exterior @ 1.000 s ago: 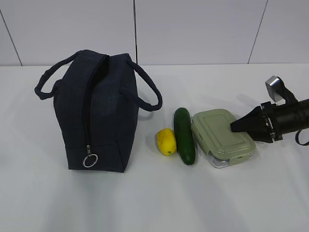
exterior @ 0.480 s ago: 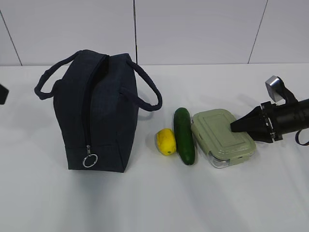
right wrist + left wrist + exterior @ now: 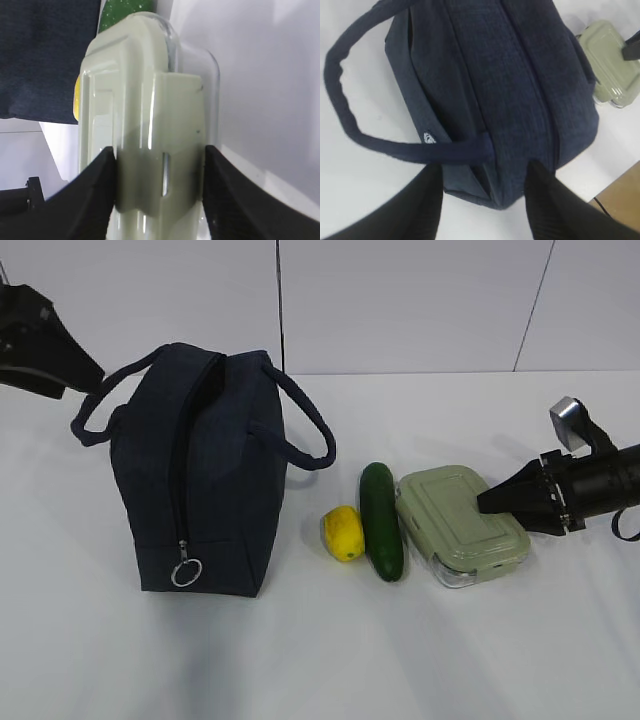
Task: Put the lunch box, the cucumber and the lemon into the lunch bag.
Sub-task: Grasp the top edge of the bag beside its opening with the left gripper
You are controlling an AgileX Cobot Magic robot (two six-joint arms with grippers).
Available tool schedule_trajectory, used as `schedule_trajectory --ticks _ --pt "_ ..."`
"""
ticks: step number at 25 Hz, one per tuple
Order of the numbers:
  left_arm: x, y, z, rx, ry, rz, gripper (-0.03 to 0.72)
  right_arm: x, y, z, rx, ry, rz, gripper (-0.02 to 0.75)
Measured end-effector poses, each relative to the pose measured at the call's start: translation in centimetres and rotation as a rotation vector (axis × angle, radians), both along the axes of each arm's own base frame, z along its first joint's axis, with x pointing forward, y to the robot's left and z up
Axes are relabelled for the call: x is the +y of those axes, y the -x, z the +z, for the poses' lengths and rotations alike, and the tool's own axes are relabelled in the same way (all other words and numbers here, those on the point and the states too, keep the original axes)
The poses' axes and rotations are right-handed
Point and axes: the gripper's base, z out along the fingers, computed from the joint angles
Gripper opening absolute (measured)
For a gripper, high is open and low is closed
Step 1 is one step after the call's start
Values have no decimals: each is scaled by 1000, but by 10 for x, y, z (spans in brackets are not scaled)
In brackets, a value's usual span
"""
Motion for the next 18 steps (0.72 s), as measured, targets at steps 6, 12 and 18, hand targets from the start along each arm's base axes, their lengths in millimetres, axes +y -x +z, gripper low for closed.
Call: schedule_trajectory --ticks 6,12,18 --pt "-21 -22 -28 75 -23 -71 384 0 0 0 0 -1 0 399" --pt "-32 -35 -54 121 -64 -89 383 0 0 0 0 -1 0 399" --pt "-26 -39 -64 129 -166 -95 170 0 0 0 0 -1 0 399"
